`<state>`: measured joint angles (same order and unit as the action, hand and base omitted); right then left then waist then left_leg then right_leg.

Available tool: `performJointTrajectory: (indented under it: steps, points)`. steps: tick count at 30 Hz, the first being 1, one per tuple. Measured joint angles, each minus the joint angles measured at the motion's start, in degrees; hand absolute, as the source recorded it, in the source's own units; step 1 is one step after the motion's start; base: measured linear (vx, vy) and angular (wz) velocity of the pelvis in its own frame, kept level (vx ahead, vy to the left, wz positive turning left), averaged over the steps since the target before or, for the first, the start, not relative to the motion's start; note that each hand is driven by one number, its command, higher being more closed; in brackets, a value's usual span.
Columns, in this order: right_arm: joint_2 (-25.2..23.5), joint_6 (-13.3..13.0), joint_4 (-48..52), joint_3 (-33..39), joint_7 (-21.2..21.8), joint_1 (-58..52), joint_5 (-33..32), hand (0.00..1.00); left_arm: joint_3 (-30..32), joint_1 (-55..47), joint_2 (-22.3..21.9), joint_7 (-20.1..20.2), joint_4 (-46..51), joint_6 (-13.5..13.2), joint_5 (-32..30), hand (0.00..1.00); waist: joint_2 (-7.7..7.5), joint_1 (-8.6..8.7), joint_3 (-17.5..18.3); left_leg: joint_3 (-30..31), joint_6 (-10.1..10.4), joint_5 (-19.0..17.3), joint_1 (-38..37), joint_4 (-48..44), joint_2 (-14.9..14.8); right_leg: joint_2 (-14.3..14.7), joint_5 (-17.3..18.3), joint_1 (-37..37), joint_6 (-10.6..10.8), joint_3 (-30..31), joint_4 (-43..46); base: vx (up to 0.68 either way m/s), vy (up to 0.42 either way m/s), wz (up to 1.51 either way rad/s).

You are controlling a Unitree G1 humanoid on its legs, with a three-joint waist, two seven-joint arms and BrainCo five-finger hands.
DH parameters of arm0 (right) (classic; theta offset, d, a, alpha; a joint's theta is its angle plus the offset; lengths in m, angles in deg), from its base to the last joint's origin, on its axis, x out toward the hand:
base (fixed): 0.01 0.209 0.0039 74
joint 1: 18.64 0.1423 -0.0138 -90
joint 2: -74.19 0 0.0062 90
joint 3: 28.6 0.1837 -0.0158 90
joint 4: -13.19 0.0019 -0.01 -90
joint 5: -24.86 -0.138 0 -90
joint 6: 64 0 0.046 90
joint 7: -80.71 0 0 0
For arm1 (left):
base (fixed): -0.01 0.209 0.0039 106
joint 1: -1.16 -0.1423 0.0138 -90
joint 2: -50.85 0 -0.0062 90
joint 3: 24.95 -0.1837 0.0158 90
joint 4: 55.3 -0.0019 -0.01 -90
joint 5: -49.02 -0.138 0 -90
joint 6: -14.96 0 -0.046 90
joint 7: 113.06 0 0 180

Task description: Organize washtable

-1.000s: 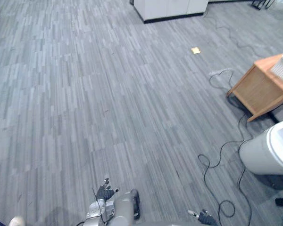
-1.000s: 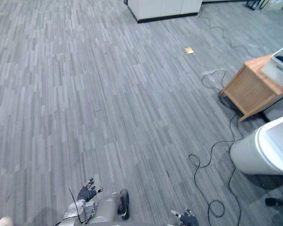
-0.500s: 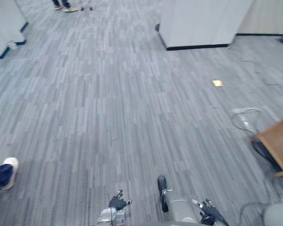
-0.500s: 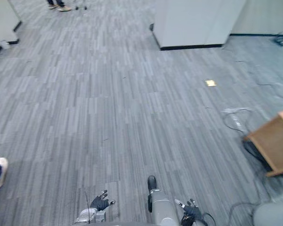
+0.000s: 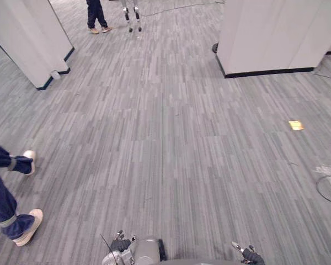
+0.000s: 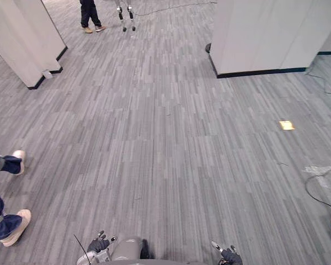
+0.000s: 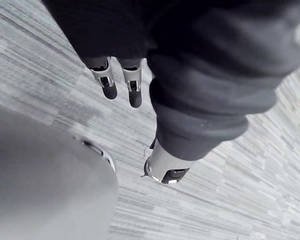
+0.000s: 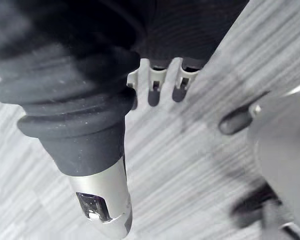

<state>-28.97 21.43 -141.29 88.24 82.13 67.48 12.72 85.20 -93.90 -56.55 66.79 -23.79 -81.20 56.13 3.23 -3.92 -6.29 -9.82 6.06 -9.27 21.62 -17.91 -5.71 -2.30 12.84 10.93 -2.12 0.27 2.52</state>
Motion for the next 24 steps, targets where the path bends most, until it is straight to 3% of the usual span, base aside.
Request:
performJointTrajectory:
  steps: [1, 2, 3, 4, 5, 6, 7, 8, 9, 10, 11, 12, 13, 15, 17, 18, 20, 21, 22, 23, 24]
  points:
    - [0.24, 0.03, -0.08, -0.24, 0.0, -0.1, 0.44, 0.0, -0.31, -0.05, -0.06, 0.03, 0.12, -0.04, 0.09, 0.0, 0.69, -0.5, 0.05, 1.13, 0.35, 1.34, 1.74, 2.88, -0.4, 0.24, 1.19, 0.94, 0.51, 0.19, -0.17, 0.4, 0.206, -0.18]
    - [0.59, 0.11, -0.89, -0.42, -0.08, -0.1, 1.78, 0.0, -0.34, -0.62, 0.43, -0.51, 0.06, -0.14, 0.85, 0.0, 1.16, -1.36, 0.24, 3.07, -0.1, 7.03, 4.84, 2.63, -0.58, 0.02, 4.15, 3.58, 1.61, 1.15, -0.14, 0.58, 0.307, -0.27]
    - [0.11, 0.11, -1.33, -0.38, -0.11, -0.3, 2.35, 0.0, 0.0, -1.06, 0.96, -0.93, -0.01, -0.28, 1.38, 0.0, 0.21, -1.94, 0.67, 3.01, -1.45, 10.55, 5.08, 1.08, -0.09, -1.05, 5.08, 4.25, 1.72, 1.85, 0.11, 0.77, 0.367, -0.47]
    - [-0.99, 0.07, -2.35, -0.06, -0.12, -0.09, 3.36, 0.0, 0.87, -1.9, 1.61, -1.64, -0.28, -0.38, 1.53, 0.0, -1.82, -2.93, 1.71, 2.66, -4.72, 12.59, 5.44, -0.82, 2.07, -3.3, 5.53, 4.03, 1.71, 4.57, 1.05, 0.69, 0.295, -0.46]
    - [-1.66, 0.07, -2.54, -0.13, -0.03, 0.21, 3.66, 0.0, 1.29, -2.0, 2.0, -1.96, -0.57, -0.36, 1.96, 0.0, -3.18, -2.95, 1.93, 1.8, -6.74, 11.41, 5.54, -1.76, 2.75, -4.38, 4.92, 3.17, 1.64, 6.44, 2.71, 0.7, 0.297, -0.46]
    - [-2.72, 0.08, -2.89, -0.09, 0.02, 0.47, 4.45, 0.0, 2.84, -2.39, 2.0, -2.67, -0.87, -0.37, 3.49, 0.0, -4.55, -3.11, 1.89, 0.5, -8.72, 10.11, 5.35, -3.78, 3.22, -5.64, 2.63, 0.81, 3.08, 10.52, 7.04, 0.69, 0.306, -0.32]
    - [-3.03, 0.25, -4.34, 0.35, 0.0, 0.79, 5.09, 0.0, 4.07, -2.85, 2.23, -3.48, -2.03, -0.37, 4.55, 0.0, -5.59, -3.25, 1.93, -1.25, -9.72, 8.35, 3.37, -4.81, 3.51, -5.95, -0.79, -0.19, 7.45, 14.0, 12.08, 0.55, 0.253, -0.32]
    - [-3.0, 0.55, -4.51, 0.34, 0.0, 0.82, 5.17, 0.0, 4.42, -3.15, 2.17, -3.78, -2.52, -0.3, 4.67, 0.0, -5.74, -3.29, 1.93, -1.81, -10.02, 7.34, 1.78, -4.67, 3.61, -5.78, -2.86, -0.65, 9.33, 15.27, 14.85, 0.68, 0.283, -0.38]
    - [-3.09, 0.54, -4.39, 0.28, 0.0, 0.81, 5.6, 0.0, 4.51, -4.01, 2.17, -3.88, -2.6, -0.25, 5.19, 0.0, -5.71, -3.05, 1.97, -2.92, -10.69, 5.63, -2.54, -2.98, 3.79, -4.87, -8.44, -1.95, 15.03, 16.57, 20.99, 0.63, 0.27, -0.56]
    - [-2.81, 0.43, -4.17, 0.17, 0.11, 0.73, 6.04, 0.0, 4.09, -4.3, 2.03, -3.8, -2.51, -0.21, 5.27, 0.0, -5.03, -2.99, 2.1, -2.92, -10.79, 3.37, -7.41, 0.23, 3.87, -3.77, -11.14, -4.75, 17.59, 16.72, 29.05, 0.75, 0.326, -0.58]
    - [-2.64, 0.2, -4.03, 0.15, 0.12, 0.73, 6.32, 0.0, 3.86, -3.92, 1.96, -3.77, -2.46, -0.17, 5.22, 0.0, -4.83, -2.91, 2.02, -2.85, -10.72, 2.04, -9.66, 1.86, 4.04, -3.68, -10.3, -6.78, 17.03, 15.89, 33.41, 0.53, 0.266, -0.6]
    - [-2.4, -0.11, -3.9, -0.37, 0.09, 0.42, 7.41, 0.0, 1.91, -2.88, 2.41, -3.72, -2.31, -0.2, 5.21, 0.0, -4.67, -2.78, 1.89, -2.99, -11.3, 0.4, -14.09, 4.67, 5.06, -3.72, -7.42, -11.4, 14.67, 12.43, 40.74, 0.46, 0.229, -0.35]
    - [-2.33, -0.06, -3.03, -0.93, 0.15, -0.11, 7.38, 0.0, -0.45, -2.01, 2.78, -3.65, -2.25, -0.13, 5.25, 0.0, -4.22, -1.78, 1.58, -3.01, -11.69, -0.66, -18.29, 7.19, 5.89, -3.78, -3.36, -15.07, 10.23, 8.93, 44.4, 0.42, 0.199, -0.25]
    - [-2.26, -0.54, -1.27, -2.38, 0.11, -0.09, 6.95, 0.0, -4.04, -0.41, 3.27, -3.4, -2.26, -0.47, 5.34, 0.0, -3.91, 0.2, 1.51, -3.0, -11.84, -2.41, -23.94, 9.81, 6.21, -2.62, 1.56, -20.53, 6.35, 3.5, 44.51, 0.41, 0.091, -0.01]
    - [-2.33, -1.49, 0.06, -2.52, 0.17, -0.07, 5.49, 0.0, -7.17, 1.78, 3.31, -2.27, -2.71, -0.6, 4.92, 0.0, -3.82, 1.69, 1.4, -2.83, -11.33, -4.83, -29.33, 11.8, 5.69, 0.89, 3.17, -27.31, 4.86, -0.35, 37.67, 0.48, 0.018, 0.03]
    - [-2.3, -1.57, 0.33, -2.53, 0.14, -0.07, 5.26, 0.0, -7.26, 2.35, 3.32, -2.16, -2.81, -0.59, 4.57, 0.0, -3.89, 1.84, 1.36, -2.77, -11.03, -5.56, -30.72, 12.38, 5.57, 1.92, 2.65, -29.08, 4.73, -0.85, 34.26, 0.48, -0.01, 0.12]
    - [-1.68, -1.4, 0.3, -2.54, 0.0, -0.59, 4.83, 0.0, -7.24, 3.58, 2.35, -1.85, -2.86, -0.51, 3.38, 0.0, -4.95, 3.31, 1.25, -1.12, -10.17, -8.42, -35.79, 15.14, 6.56, 2.96, -7.55, -33.65, 5.96, -2.57, 14.49, 0.61, -0.042, 0.43]
    - [-1.78, -1.22, 0.09, -2.48, -0.02, -1.08, 4.82, 0.0, -7.23, 3.93, 1.94, -1.84, -3.42, -0.4, 2.64, 0.0, -5.25, 4.15, 1.31, 0.02, -9.17, -9.46, -37.95, 16.41, 6.94, 2.98, -13.16, -35.44, 6.53, -2.63, 13.19, 0.63, -0.078, 0.63]
    - [-1.55, -1.13, -0.06, -2.37, -0.05, -1.64, 4.74, 0.0, -7.05, 3.94, 1.63, -1.85, -4.29, -0.32, 1.89, 0.0, -4.53, 4.87, 1.6, 0.62, -7.56, -9.28, -39.21, 16.74, 5.99, 3.7, -16.28, -35.59, 5.07, -2.65, 13.98, 0.92, -0.119, 0.56]
    - [-0.6, -0.42, -0.63, -1.31, -0.02, -3.13, 3.71, 0.0, -5.14, 2.62, 0.69, -1.87, -5.8, 0.19, 0.87, 0.0, -2.37, 4.7, 2.46, 2.33, -5.18, -8.49, -40.63, 14.32, 3.29, 5.43, -17.79, -34.77, -0.65, -2.18, 17.88, 0.8, -0.117, 0.38]
    - [-0.66, -0.33, -1.04, -0.53, -0.05, -3.06, 3.69, 0.0, -3.88, 2.74, 0.69, -1.79, -5.84, 0.44, 0.62, 0.0, -2.07, 4.94, 1.85, 3.25, -2.57, -6.45, -40.27, 12.21, 3.5, 4.65, -15.46, -35.86, -1.04, -2.53, 21.76, 0.93, -0.187, 0.44]
